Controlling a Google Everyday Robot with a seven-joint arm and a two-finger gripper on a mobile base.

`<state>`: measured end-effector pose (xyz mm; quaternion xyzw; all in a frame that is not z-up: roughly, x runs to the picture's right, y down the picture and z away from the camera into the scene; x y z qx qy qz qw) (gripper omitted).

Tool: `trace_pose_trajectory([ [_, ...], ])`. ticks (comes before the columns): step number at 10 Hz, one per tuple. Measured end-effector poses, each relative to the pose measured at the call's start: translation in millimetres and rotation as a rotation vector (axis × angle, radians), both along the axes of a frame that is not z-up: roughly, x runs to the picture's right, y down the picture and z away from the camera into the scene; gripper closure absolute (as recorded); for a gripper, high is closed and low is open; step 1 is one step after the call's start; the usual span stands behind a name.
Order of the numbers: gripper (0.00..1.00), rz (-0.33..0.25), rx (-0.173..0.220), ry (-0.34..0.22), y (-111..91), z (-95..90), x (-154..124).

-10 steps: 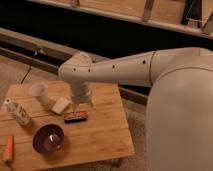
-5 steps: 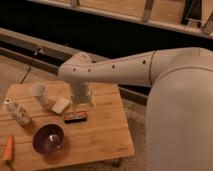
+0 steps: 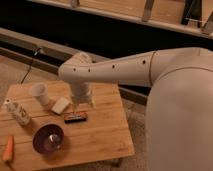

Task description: Place the pepper in the ceramic cup

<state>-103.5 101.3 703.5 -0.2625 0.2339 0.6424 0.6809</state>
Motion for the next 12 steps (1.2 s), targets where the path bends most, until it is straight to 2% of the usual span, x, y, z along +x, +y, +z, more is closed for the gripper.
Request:
trace_pose_trajectory([
  [7, 0.35, -0.004, 0.007, -0.004, -3, 1.5, -1],
  [8, 0.35, -0.040, 0.037, -0.031, -13, 5.6, -15],
  [10, 0.35, -0.095, 0.067, -0.089, -20, 5.6, -46],
  [12, 0.35, -0.183, 0.080, -0.188, -16, -7.8, -97],
])
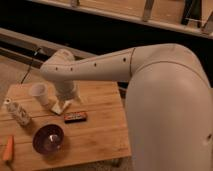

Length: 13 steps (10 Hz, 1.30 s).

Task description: Place the pepper in the ceramic cup

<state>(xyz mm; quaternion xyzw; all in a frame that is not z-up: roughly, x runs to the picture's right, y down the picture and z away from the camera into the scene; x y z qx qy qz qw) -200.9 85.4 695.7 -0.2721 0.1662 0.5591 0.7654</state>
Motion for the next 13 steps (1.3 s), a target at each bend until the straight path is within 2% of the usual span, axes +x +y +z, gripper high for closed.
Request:
trace_pose_trajectory([
  [2, 0.35, -0.074, 0.001, -0.084, 9, -16.2, -40],
  [3, 0.35, -0.136, -0.004, -0.152, 19, -31.3, -70],
  [4, 0.35, -0.159, -0.008, -0.180, 24, -37.5, -81],
  [6, 0.35, -0.248, -0.029, -0.277, 44, -60.7, -119],
  [9, 0.35, -0.365, -0.059, -0.380, 72, -84.2, -159],
  [13, 0.35, -0.484, -0.085, -0.449, 101, -95.1, -196],
])
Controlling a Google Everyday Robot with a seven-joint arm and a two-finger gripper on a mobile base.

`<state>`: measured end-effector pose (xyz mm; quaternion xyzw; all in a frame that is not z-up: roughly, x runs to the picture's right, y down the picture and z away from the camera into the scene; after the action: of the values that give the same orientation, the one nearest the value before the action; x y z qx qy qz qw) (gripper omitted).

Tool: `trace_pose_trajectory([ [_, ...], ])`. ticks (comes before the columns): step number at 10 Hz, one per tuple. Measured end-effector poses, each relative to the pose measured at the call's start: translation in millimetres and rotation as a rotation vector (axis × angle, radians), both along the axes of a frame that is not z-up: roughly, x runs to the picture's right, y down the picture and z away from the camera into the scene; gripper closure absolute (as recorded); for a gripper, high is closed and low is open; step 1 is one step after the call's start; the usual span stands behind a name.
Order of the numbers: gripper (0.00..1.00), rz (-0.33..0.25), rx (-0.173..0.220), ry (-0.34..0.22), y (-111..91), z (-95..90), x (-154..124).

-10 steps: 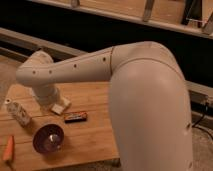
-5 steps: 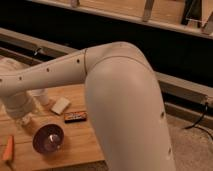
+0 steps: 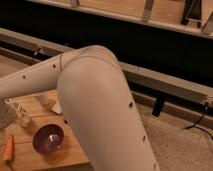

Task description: Place the pepper in the ceramic cup

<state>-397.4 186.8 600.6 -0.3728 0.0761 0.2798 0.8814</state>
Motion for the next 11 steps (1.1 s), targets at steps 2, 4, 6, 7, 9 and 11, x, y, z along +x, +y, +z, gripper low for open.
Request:
trace_pose_trajectory([
  [2, 0.35, -0.038, -0.002, -0.014, 11, 3.2, -19],
  [4, 0.35, -0.041, -0.003, -0.006, 17, 13.4, -34],
  [6, 0.35, -0.027, -0.006, 0.010, 28, 29.2, -49],
  [7, 0.35, -0.027, -0.009, 0.017, 33, 35.4, -52],
  [9, 0.35, -0.037, -0.023, 0.034, 52, 51.2, -65],
  [11, 0.35, -0.048, -0.034, 0.038, 66, 58.7, -79],
])
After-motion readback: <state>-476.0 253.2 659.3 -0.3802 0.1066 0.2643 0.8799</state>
